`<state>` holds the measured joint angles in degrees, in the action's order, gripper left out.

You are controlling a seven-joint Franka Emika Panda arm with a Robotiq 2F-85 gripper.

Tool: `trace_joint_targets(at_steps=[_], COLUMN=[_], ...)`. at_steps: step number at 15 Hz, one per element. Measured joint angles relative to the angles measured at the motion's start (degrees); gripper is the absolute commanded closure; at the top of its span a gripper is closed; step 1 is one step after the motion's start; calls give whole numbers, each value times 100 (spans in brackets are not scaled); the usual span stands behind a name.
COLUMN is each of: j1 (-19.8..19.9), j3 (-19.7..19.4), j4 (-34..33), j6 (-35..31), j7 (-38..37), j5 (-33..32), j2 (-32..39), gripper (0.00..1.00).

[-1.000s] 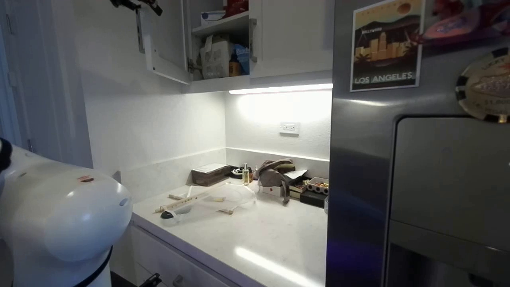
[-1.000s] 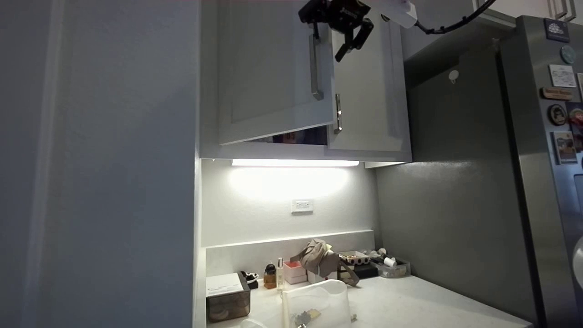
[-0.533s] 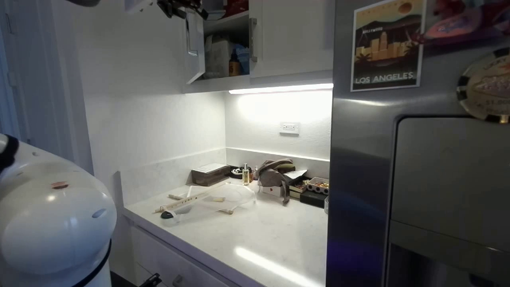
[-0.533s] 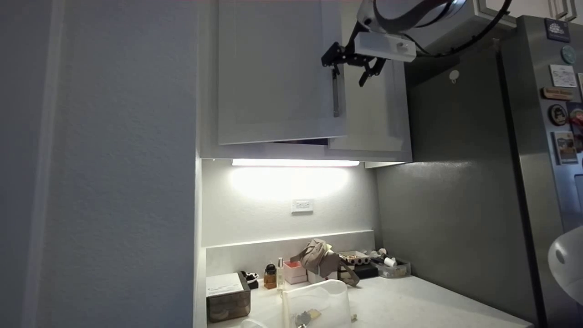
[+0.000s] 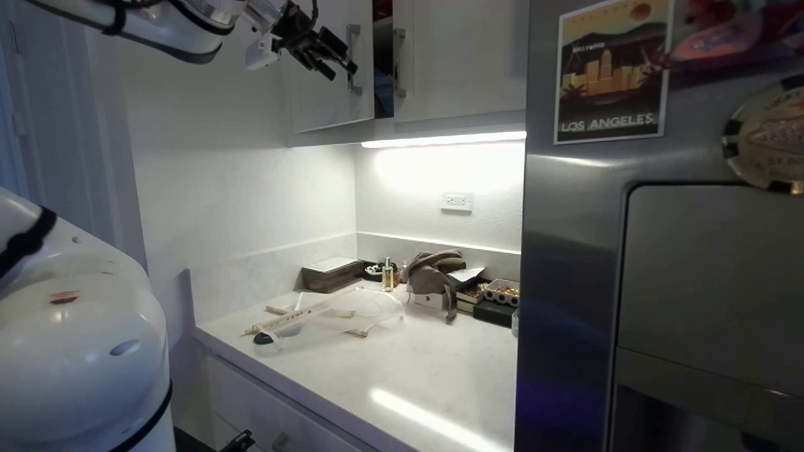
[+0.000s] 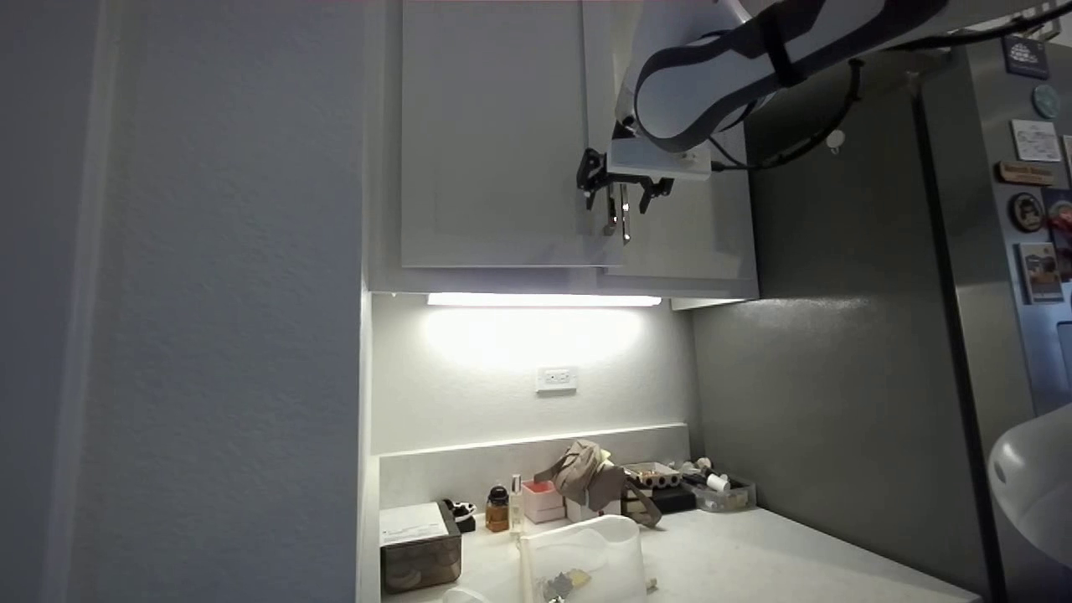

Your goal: Take the bottle on the counter, put it in the kitchen cabinet and close it, then take the blind on the counter and hang it to the wall

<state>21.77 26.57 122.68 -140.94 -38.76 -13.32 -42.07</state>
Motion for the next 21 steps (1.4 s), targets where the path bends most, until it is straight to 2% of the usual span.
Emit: trace_joint_targets(at_steps=[4, 9, 15, 21], j1=[-248, -717, -1436, -2185], j3=[32, 2, -112, -318], j4=[-34, -42, 132, 193], j6=[259, 899, 1604, 1949], j7=[-9, 15, 17, 37], j5=[0, 0, 14, 225], j2=[128, 325, 814, 1347], gripper=[0, 0, 0, 0])
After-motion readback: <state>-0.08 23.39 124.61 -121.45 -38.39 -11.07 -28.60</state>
